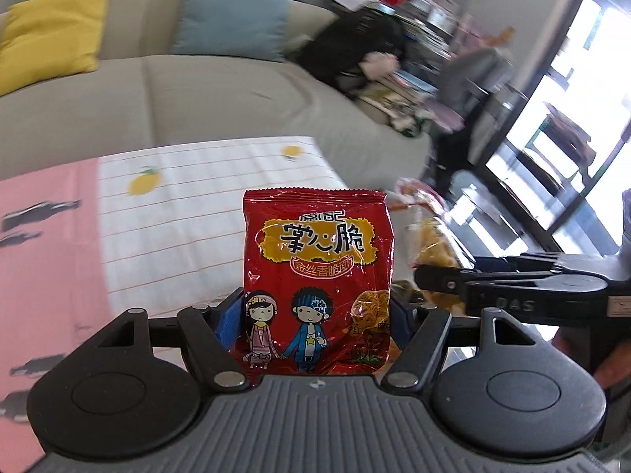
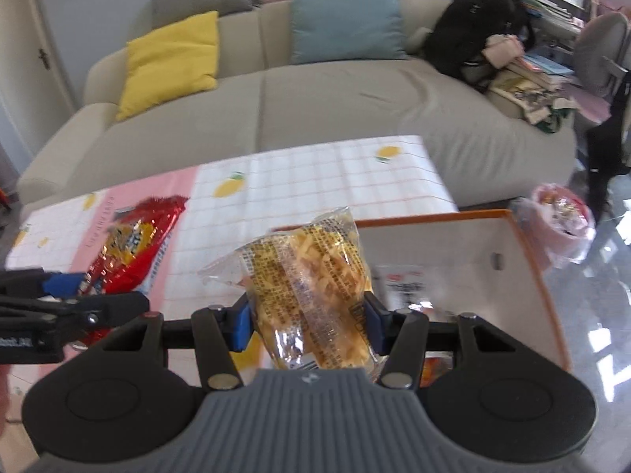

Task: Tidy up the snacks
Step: 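Lift both bags and carry them over the orange box, then lower both bags into the box and open both tools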

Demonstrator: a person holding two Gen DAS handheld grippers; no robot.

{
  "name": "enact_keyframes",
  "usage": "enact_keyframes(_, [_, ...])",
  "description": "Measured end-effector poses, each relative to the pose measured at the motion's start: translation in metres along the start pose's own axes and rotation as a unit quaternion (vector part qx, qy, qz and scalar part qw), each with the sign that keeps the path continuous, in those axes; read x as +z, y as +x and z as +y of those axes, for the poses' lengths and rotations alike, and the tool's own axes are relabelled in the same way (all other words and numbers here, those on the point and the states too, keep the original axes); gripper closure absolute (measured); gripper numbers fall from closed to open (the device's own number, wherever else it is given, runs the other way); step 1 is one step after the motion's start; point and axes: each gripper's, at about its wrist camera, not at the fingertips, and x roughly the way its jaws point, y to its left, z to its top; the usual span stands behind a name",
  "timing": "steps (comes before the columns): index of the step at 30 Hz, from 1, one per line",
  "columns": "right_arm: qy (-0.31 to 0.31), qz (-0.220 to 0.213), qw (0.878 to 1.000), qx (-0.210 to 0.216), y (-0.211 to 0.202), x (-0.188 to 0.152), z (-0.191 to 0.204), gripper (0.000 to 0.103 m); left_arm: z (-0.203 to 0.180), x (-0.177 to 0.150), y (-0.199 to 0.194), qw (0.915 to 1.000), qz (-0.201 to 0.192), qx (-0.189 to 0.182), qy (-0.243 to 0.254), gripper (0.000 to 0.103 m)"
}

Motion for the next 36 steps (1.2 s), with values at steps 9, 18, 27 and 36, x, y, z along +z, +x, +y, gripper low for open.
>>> enact_keyframes(9, [-0.014,0.048,0.997,-0.056,0.018,-0.003,-0.055,0.05,-0.046,0.013,0.054,0.9961,0.043,-0.036,0.068,0.022])
enact_keyframes(18, [-0.044,0.095,0.991,-0.085,0.045,-0.005,-0.082,0.05,-0.064,0.018,0.112,0.9886,0.101,-0.032,0.108,0.022])
enact_keyframes(27, [-0.084,0.138,0.98,-0.119,0.077,-0.011,-0.095,0.05,-0.068,0.012,0.157,0.976,0.16,-0.008,0.148,0.022])
enact_keyframes(36, [-0.1,0.187,0.97,-0.115,0.109,-0.018,-0.101,0.05,-0.074,0.001,0.189,0.9551,0.219,0.035,0.197,0.021])
